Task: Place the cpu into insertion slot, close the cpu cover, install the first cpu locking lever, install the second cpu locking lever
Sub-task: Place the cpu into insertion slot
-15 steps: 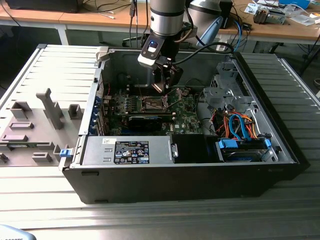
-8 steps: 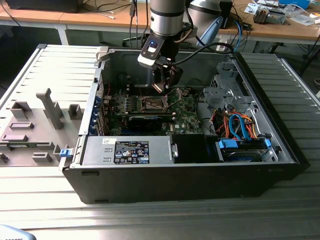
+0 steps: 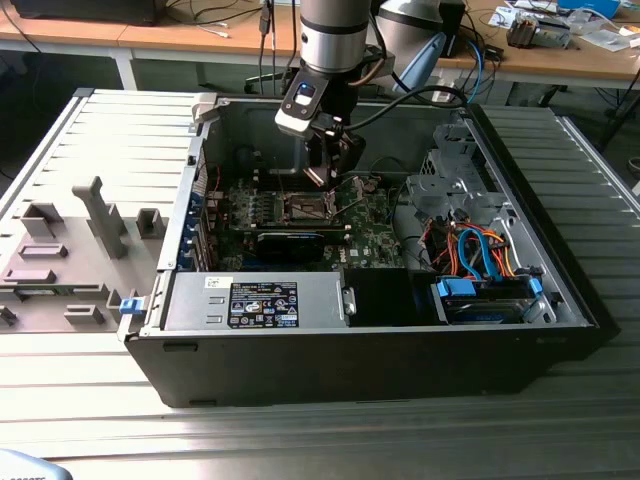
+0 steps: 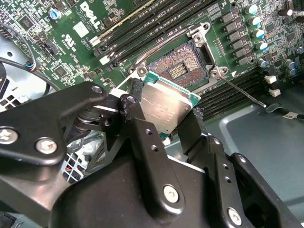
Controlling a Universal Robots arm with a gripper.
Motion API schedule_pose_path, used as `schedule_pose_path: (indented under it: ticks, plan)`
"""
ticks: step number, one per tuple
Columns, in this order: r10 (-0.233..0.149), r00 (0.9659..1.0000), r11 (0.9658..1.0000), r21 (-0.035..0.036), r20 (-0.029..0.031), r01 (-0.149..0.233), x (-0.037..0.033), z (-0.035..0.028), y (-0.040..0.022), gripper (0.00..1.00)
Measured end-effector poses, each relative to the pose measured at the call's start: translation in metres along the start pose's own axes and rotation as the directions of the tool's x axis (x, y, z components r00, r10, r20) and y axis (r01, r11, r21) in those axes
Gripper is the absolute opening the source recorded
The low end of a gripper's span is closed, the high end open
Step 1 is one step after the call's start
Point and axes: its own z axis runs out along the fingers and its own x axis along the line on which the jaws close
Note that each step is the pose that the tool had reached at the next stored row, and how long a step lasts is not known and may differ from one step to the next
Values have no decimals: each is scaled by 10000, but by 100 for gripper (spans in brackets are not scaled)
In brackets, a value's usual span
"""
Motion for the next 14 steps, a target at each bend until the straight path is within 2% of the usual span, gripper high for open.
schedule_pose_path:
  ticks: [14]
  plan:
    - [76,10000,10000,2,3,-76,0,11,0,55]
